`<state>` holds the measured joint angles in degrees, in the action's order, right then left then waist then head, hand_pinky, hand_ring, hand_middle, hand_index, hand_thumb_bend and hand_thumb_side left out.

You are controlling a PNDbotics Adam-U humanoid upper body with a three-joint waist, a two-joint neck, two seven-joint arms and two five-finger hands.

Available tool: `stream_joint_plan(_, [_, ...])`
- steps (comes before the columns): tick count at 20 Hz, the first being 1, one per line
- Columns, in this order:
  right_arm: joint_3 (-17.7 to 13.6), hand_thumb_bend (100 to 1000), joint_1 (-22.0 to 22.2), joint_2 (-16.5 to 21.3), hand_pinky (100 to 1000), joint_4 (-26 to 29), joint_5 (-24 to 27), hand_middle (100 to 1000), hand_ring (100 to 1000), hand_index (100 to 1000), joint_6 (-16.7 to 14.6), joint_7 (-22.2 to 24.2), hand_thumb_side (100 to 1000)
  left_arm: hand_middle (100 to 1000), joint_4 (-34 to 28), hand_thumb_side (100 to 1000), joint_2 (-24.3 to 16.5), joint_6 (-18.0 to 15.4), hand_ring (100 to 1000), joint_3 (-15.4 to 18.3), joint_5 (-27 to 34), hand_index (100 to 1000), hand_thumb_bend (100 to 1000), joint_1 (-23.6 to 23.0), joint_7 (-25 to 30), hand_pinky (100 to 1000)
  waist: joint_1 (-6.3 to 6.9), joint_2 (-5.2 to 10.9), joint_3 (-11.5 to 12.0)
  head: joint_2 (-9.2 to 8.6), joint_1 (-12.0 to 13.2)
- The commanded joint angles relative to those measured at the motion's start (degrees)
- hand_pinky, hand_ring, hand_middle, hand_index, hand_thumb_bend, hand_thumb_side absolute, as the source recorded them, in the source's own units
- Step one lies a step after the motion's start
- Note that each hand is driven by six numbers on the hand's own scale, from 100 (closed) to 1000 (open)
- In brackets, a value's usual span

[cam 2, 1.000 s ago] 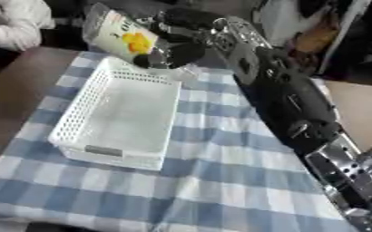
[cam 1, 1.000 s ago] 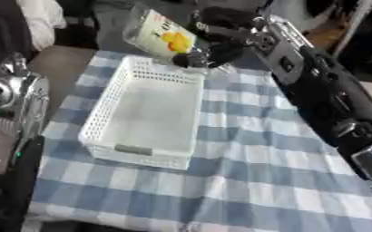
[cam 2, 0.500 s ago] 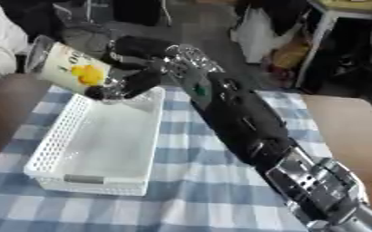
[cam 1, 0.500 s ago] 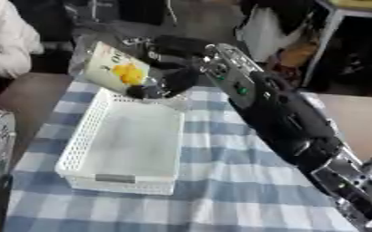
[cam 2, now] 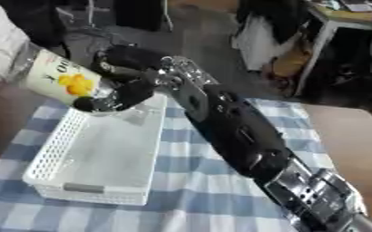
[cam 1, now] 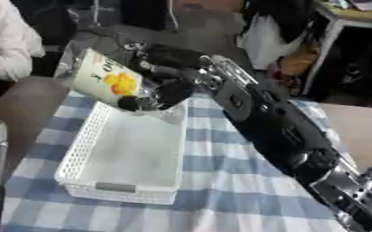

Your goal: Pick up objects on the table and place them in the box.

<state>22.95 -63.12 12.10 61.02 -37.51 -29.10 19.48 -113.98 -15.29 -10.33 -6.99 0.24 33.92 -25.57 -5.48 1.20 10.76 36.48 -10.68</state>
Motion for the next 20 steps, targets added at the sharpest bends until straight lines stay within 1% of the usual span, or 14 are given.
stream_joint_plan(1, [-0.04, 100, -0.61, 0.68, 385, 0.32, 0.93, 738, 647, 849, -0.88, 0.57, 1000, 817, -0.61, 999, 0.07, -0.22, 622, -0.06, 0.31, 786, 190, 1.4, 0.18, 691, 0.34, 0.51, 0.18, -0.7, -0.69])
stream_joint_plan(2, [-0.11, 100, -0.61, 0.73, 542, 0.22, 0.94, 794, 724, 904, -1.19, 0.83, 1000, 817, -0.61, 999, 0.08, -0.21, 622, -0.05, 0.32, 786, 190, 1.41, 0.19, 692, 0.32, 0.55, 0.2, -0.76, -0.63])
stream_joint_plan(4, [-0.29, 100, -0.6, 0.85, 684, -0.02, 0.74, 843, 783, 943, -1.62, 1.27, 1000, 817, -0.61, 999, 0.07, -0.21, 622, -0.03, 0.34, 786, 190, 1.4, 0.18, 692, 0.32, 0.63, 0.19, -0.87, -0.44])
stream_joint_plan(5, [-0.37, 156, -0.61, 0.9, 819, -0.09, 0.6, 883, 835, 982, -1.82, 1.42, 1000, 817, -0.61, 999, 0.05, -0.21, 622, -0.04, 0.34, 786, 190, 1.38, 0.19, 692, 0.33, 0.67, 0.18, -0.95, -0.33])
stream_joint_plan(6, [-0.43, 223, -0.64, 0.96, 874, -0.13, 0.4, 888, 846, 986, -2.06, 1.56, 1000, 817, -0.61, 999, 0.03, -0.2, 622, -0.04, 0.35, 786, 190, 1.35, 0.2, 692, 0.35, 0.71, 0.16, -1.0, -0.25])
stream_joint_plan(7, [-0.52, 230, -0.67, 1.0, 883, -0.14, 0.18, 891, 848, 989, -2.29, 1.63, 1000, 817, -0.61, 999, 0.02, -0.2, 622, -0.05, 0.35, 786, 190, 1.34, 0.21, 692, 0.36, 0.73, 0.15, -1.03, -0.21])
stream_joint_plan(8, [-0.62, 300, -0.7, 1.01, 933, -0.15, 0.05, 907, 862, 1000, -2.52, 1.63, 1000, 817, -0.61, 999, 0.01, -0.2, 622, -0.04, 0.36, 786, 190, 1.33, 0.22, 692, 0.37, 0.76, 0.15, -1.03, -0.17])
stream_joint_plan(10, [-0.82, 328, -0.79, 1.05, 946, -0.18, 0.02, 909, 867, 1000, -3.01, 1.57, 1000, 817, -0.61, 999, 0.0, -0.2, 622, -0.04, 0.36, 786, 190, 1.3, 0.22, 692, 0.39, 0.8, 0.14, -0.95, -0.07])
stream_joint_plan(14, [-0.97, 337, -0.74, 1.31, 947, -0.35, -0.09, 908, 865, 1000, -3.4, 1.86, 1000, 817, -0.61, 999, -0.07, -0.18, 622, -0.03, 0.31, 786, 190, 1.22, 0.21, 692, 0.37, 0.85, 0.04, -0.86, 0.17])
stream_joint_plan(16, [-1.07, 398, -0.64, 1.45, 971, -0.6, -0.28, 906, 872, 1000, -3.43, 2.28, 1000, 817, -0.61, 999, -0.08, -0.2, 622, -0.03, 0.3, 786, 190, 1.23, 0.2, 692, 0.37, 0.81, 0.04, -0.97, 0.18])
stream_joint_plan(17, [-1.16, 398, -0.61, 1.47, 971, -0.8, -0.39, 906, 872, 1000, -3.31, 2.62, 1000, 817, -0.61, 999, -0.08, -0.22, 622, -0.04, 0.3, 786, 190, 1.25, 0.21, 692, 0.38, 0.8, 0.06, -1.0, 0.19])
stream_joint_plan(19, [-1.38, 467, -0.6, 1.43, 991, -0.97, -0.17, 906, 881, 1000, -3.16, 3.03, 1000, 817, -0.61, 999, -0.09, -0.26, 622, -0.03, 0.3, 786, 190, 1.28, 0.22, 692, 0.39, 0.78, 0.05, -1.08, 0.16])
stream_joint_plan(20, [-1.44, 487, -0.43, 1.31, 994, -1.11, 0.39, 907, 884, 1000, -3.19, 3.33, 1000, 817, -0.61, 999, -0.08, -0.28, 622, -0.03, 0.3, 786, 189, 1.29, 0.23, 692, 0.4, 0.77, 0.05, -1.11, 0.11])
